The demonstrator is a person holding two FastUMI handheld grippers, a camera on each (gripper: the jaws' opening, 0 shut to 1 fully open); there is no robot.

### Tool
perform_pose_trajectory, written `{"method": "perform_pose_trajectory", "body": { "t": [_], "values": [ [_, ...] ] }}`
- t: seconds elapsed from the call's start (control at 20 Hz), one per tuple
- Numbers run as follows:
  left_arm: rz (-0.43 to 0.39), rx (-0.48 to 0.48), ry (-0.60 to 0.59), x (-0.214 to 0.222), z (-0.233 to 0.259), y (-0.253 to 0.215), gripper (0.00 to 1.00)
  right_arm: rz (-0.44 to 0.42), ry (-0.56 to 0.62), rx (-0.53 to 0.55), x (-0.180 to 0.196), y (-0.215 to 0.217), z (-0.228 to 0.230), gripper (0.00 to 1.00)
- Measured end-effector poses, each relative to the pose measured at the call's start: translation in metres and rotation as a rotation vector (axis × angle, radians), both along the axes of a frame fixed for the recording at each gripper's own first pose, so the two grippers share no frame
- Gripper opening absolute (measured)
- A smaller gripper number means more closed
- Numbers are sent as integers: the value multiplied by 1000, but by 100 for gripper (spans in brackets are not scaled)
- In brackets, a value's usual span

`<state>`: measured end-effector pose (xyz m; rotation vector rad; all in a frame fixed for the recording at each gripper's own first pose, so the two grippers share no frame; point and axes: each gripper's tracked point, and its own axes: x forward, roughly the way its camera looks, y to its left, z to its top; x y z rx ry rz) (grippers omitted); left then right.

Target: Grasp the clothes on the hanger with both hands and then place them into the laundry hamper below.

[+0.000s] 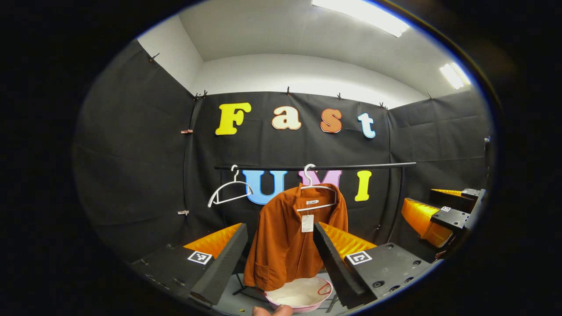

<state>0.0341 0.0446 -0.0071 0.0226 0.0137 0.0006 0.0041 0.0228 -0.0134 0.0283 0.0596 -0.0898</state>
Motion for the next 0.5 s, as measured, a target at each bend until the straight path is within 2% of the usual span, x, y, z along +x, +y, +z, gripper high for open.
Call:
{"method": "perform_pose_trajectory", "body": {
  "t": [0.25, 0.35, 0.5],
  "values": [
    [-42, -25, 2, 33, -12, -16, 95, 0, -19, -1, 33, -6, -4, 98],
    [-69, -37, 9, 53, -21, -27, 95, 8, -30, 0, 55, -10, -12, 98],
    [-60, -50, 10, 93, -32, -26, 95, 24, -32, -13, 100, -19, -34, 98]
  ]
}}
